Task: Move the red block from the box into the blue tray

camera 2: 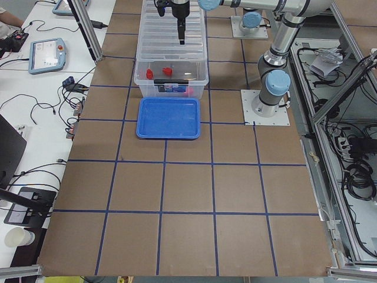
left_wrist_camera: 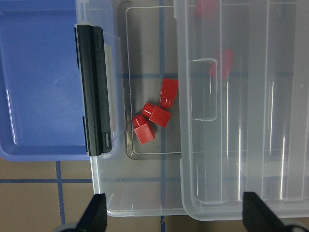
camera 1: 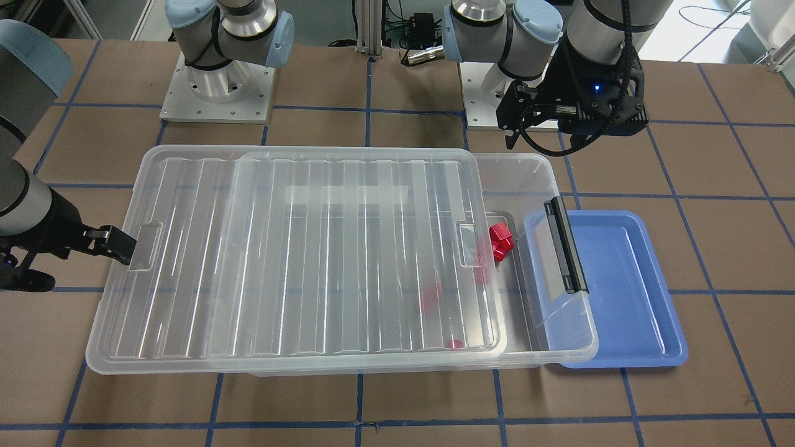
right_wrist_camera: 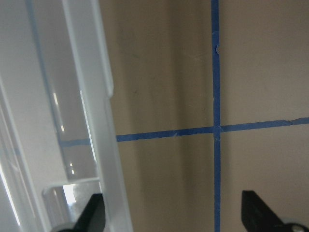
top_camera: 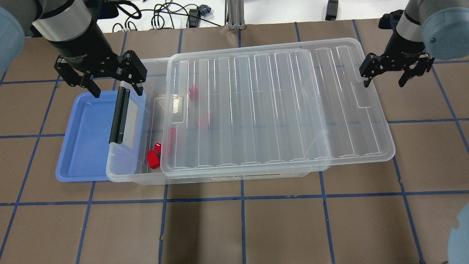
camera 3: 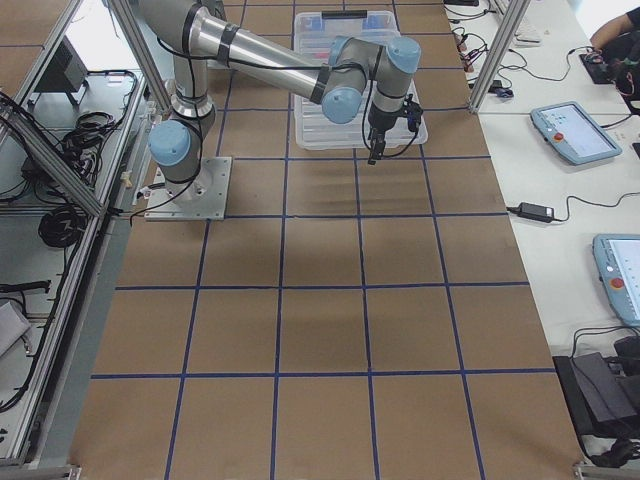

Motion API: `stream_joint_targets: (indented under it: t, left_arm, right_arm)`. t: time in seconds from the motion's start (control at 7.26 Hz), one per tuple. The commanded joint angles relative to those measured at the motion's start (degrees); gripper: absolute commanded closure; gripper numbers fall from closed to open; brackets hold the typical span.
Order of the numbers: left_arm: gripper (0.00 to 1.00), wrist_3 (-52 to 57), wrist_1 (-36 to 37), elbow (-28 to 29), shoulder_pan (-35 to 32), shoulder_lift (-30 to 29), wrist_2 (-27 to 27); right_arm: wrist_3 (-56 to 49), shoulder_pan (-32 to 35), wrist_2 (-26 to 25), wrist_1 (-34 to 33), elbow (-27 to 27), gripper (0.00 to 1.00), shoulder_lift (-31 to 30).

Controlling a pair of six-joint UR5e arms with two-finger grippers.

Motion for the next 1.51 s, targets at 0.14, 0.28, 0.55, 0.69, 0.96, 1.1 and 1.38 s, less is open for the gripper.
stream_joint_targets:
  t: [0.14, 0.28, 0.55, 0.69, 0.96, 1.1, 1.38]
  left_arm:
    - [0.0, -0.12, 0.45, 0.95, 0.22, -0.25, 0.0]
    - [0.0, -0.21, 0.54, 0.96, 0.05, -0.51, 0.0]
    - [0.0, -0.29, 1.68, -0.71, 0.57, -1.55, 0.0]
    - [0.0, -0.47, 5.51, -2.02, 0.58, -3.83, -0.78]
    - [0.0, 0.4, 20.3, -8.94, 0.58, -7.87, -0.88]
    - [0.0, 2.32, 26.75, -13.24, 0.49, -9.46, -0.88]
    - [0.0, 6.74, 33.55, -19.07, 0.4, -12.27, -0.96]
  right_arm:
    - [-5.85, -3.81, -0.08, -0.06, -0.17, 0.0, 0.0]
    - [-7.87, -4.78, -0.08, -0.06, -0.26, 0.0, 0.0]
    - [-10.43, -5.66, -2.08, -1.82, -0.26, 0.0, 0.09]
    - [-10.96, -5.67, -2.44, -1.82, -0.26, 0.0, 0.09]
    - [-10.97, -5.76, -2.54, -1.91, -0.17, 0.0, 0.09]
    - [-10.97, -5.76, -2.54, -2.0, -0.26, 0.0, 0.09]
    - [-11.32, -6.11, -3.06, -2.44, -0.09, 0.0, 0.09]
